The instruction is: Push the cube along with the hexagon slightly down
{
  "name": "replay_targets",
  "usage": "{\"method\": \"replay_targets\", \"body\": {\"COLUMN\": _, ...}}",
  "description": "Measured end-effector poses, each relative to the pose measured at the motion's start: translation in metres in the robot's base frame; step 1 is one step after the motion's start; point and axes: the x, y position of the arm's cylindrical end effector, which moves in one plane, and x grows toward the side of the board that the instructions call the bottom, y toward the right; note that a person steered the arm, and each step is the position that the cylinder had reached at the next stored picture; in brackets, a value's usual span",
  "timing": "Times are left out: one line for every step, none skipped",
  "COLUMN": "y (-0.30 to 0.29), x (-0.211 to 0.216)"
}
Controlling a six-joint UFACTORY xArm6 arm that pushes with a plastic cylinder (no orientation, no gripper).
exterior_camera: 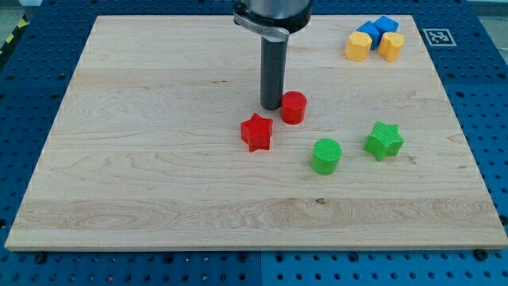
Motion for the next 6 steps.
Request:
{"method": "replay_targets", "body": {"y": 0.001, "x": 0.004}}
{"method": "replay_targets", "body": {"y": -0.013, "x": -0.017}}
{"method": "replay_targets", "body": {"y": -0.021, "x": -0.069}}
{"method": "replay_targets", "body": {"y": 0.01, "x": -0.116}}
{"method": "replay_targets", "body": {"y": 0.062, "x": -0.153}}
{"method": "replay_targets", "body": {"y": 0.098, "x": -0.188}}
